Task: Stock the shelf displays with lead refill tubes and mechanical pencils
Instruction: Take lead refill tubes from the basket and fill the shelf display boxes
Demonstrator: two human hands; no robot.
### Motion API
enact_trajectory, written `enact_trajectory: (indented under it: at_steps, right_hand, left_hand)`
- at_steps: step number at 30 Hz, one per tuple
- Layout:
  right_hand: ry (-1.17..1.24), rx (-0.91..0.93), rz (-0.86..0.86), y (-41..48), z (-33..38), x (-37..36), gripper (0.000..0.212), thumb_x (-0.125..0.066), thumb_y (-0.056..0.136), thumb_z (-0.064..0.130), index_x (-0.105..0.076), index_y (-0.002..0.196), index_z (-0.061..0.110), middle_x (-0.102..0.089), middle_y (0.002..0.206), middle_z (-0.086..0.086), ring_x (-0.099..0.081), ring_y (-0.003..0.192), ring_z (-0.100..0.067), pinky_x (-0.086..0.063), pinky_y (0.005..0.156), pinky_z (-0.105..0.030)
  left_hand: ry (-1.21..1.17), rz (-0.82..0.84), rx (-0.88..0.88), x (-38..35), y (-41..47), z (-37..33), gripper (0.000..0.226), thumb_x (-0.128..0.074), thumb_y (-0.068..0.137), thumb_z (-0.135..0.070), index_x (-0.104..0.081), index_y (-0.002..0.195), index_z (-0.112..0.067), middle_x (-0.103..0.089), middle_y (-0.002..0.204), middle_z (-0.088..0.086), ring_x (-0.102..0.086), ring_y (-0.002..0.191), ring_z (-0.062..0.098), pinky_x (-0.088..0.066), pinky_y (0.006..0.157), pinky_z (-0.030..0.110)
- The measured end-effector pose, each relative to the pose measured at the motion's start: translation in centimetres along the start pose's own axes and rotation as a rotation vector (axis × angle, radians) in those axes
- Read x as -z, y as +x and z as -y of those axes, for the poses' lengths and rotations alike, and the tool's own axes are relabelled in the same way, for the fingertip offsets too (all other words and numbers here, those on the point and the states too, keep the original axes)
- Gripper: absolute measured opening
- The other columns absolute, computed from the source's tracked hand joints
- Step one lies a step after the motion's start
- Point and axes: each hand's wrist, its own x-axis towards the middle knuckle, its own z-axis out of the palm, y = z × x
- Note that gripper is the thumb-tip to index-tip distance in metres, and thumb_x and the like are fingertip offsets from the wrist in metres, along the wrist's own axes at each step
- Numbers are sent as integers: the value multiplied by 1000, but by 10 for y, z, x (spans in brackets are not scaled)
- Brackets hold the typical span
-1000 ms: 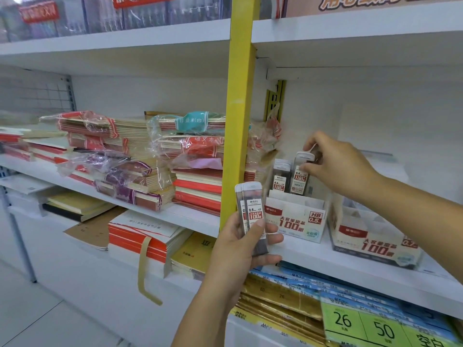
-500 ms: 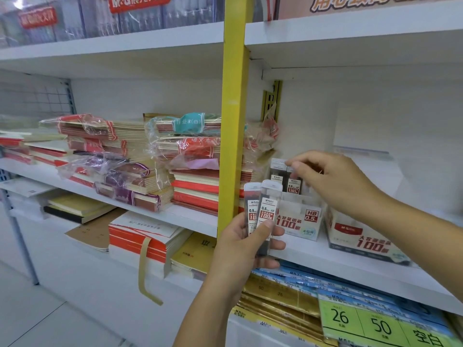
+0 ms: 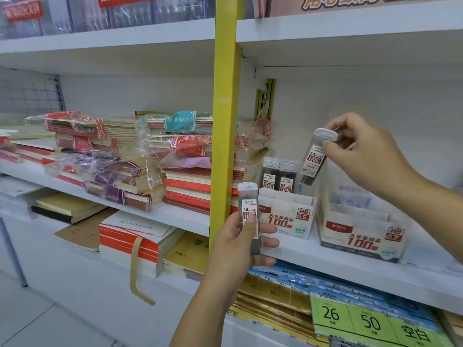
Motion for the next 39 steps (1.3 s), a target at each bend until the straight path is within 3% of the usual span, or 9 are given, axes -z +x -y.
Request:
enact_trajectory:
  at_steps: [5, 10, 16, 23, 27, 30, 33, 37, 39]
  right_hand:
    - [-353, 99, 191, 9, -20, -15, 14, -62, 89, 25, -55, 100, 29, -59, 83, 14, -49, 69, 3, -36, 55, -22]
    - [-289, -8, 315, 13, -29, -27, 20, -66, 87, 25, -50, 99, 30, -64, 88, 9, -60, 80, -10, -52, 71, -38]
    - [-464, 55, 191, 16, -31, -37, 7, -70, 84, 35, -65, 85, 29, -48, 95, 4, -38, 97, -14, -36, 75, -33]
    - [-631, 32, 175, 16, -30, -32, 22, -61, 93, 29, -72, 110, 23, -55, 107, -6, -42, 110, -26, -37, 81, -33]
    - [-391, 88, 134, -3, -7, -26, 22, -54, 95, 31, -69, 110, 28, -60, 98, 9, -48, 100, -7, -40, 81, -25]
    - [62, -39, 403, -27, 25, -22, 20, -54, 90, 44, -61, 108, 47, -65, 82, 29, -58, 81, 16, -43, 60, -6]
    - [276, -135, 581, -43, 35, -23, 23, -61, 91, 38, -61, 112, 46, -72, 84, 17, -65, 70, 4, -46, 60, -12]
    - [310, -150, 273, -35, 27, -14, 17, -63, 91, 24, -64, 104, 35, -73, 80, 13, -63, 62, 6, -43, 50, -8]
    - [304, -124, 91, -25, 20, -3, 17, -62, 92, 21, -62, 102, 35, -72, 82, 9, -64, 66, 4, -45, 51, -7]
  left_hand:
    - [27, 2, -19, 0, 1, 1, 20, -46, 103, -34, -62, 115, -29, -78, 97, 0, -75, 78, 16, -58, 58, 25]
    - [47, -3, -25, 0, 2, 2, 20, -46, 103, -34, -62, 114, -30, -78, 97, -2, -75, 78, 16, -58, 59, 25]
    - [54, -11, -22, 0, 3, 2, 18, -47, 103, -34, -62, 113, -31, -78, 96, -2, -75, 79, 17, -59, 59, 25]
    - [44, 1, 23, -4, -1, -4, 18, -50, 102, -33, -62, 115, -30, -78, 96, -2, -76, 83, 18, -60, 59, 26]
    - [44, 8, 20, -6, -3, -6, 18, -52, 101, -31, -64, 115, -29, -78, 97, -2, -76, 84, 18, -61, 60, 28]
    - [60, 29, -3, -9, -3, -9, 19, -54, 101, -31, -66, 114, -29, -77, 96, -1, -76, 85, 16, -60, 61, 28]
    - [72, 80, -5, -15, -2, -10, 18, -54, 102, -30, -69, 110, -27, -77, 95, 2, -75, 84, 16, -61, 60, 30]
    - [465, -56, -280, -24, 4, 2, 14, -52, 101, -41, -65, 104, -43, -72, 101, -18, -66, 96, 0, -62, 79, 35]
    - [801, -210, -533, -25, 7, 6, 26, -48, 101, -43, -57, 125, -43, -62, 122, -24, -50, 117, -6, -49, 100, 27]
